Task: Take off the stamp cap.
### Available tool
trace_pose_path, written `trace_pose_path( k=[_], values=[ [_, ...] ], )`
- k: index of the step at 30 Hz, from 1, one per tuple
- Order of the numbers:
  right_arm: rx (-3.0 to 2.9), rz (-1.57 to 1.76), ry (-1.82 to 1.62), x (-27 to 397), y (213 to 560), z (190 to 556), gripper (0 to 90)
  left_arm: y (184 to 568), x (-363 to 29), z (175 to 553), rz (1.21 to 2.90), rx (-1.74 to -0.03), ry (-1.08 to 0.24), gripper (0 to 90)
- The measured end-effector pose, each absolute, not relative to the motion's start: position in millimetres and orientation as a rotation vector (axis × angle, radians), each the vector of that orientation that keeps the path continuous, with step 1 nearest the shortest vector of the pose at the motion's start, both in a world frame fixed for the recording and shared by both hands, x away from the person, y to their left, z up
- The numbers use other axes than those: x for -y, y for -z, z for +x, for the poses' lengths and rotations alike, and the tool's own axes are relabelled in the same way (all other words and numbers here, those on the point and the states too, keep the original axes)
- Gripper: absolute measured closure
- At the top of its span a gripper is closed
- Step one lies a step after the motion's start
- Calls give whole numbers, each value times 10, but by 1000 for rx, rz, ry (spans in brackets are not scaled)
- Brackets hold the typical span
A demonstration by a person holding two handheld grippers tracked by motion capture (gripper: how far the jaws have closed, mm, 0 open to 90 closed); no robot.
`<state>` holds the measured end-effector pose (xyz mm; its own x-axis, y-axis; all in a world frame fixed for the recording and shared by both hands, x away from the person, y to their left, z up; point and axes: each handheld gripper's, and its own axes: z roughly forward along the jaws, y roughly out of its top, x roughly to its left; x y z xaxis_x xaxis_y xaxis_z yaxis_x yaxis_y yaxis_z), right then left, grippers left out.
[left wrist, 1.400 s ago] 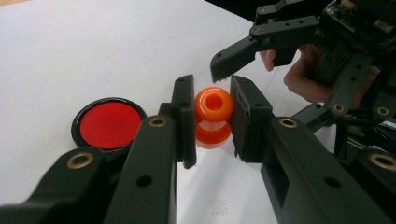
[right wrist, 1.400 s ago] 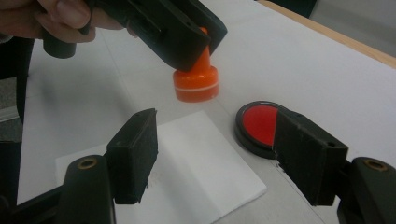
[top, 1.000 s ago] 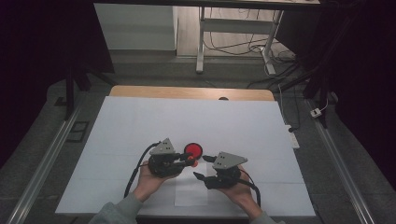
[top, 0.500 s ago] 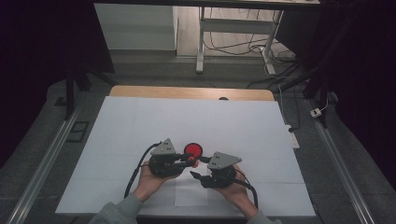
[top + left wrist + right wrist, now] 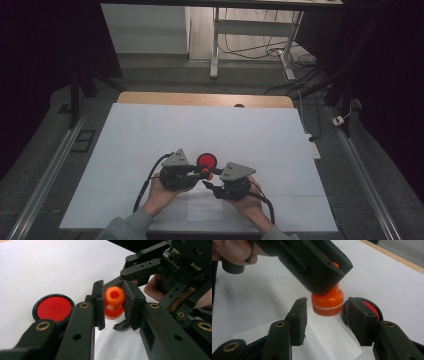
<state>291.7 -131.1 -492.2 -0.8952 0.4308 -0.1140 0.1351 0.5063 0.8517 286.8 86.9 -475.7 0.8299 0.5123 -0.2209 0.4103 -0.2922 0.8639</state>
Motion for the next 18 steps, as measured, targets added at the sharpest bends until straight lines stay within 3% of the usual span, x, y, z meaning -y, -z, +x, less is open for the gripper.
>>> trace_pose_path(
  k=[18],
  values=[
    [-2454,469,-1342,1284,4937,2927,602,4751,-869,2865,1922,-684,-116,722]
  ],
)
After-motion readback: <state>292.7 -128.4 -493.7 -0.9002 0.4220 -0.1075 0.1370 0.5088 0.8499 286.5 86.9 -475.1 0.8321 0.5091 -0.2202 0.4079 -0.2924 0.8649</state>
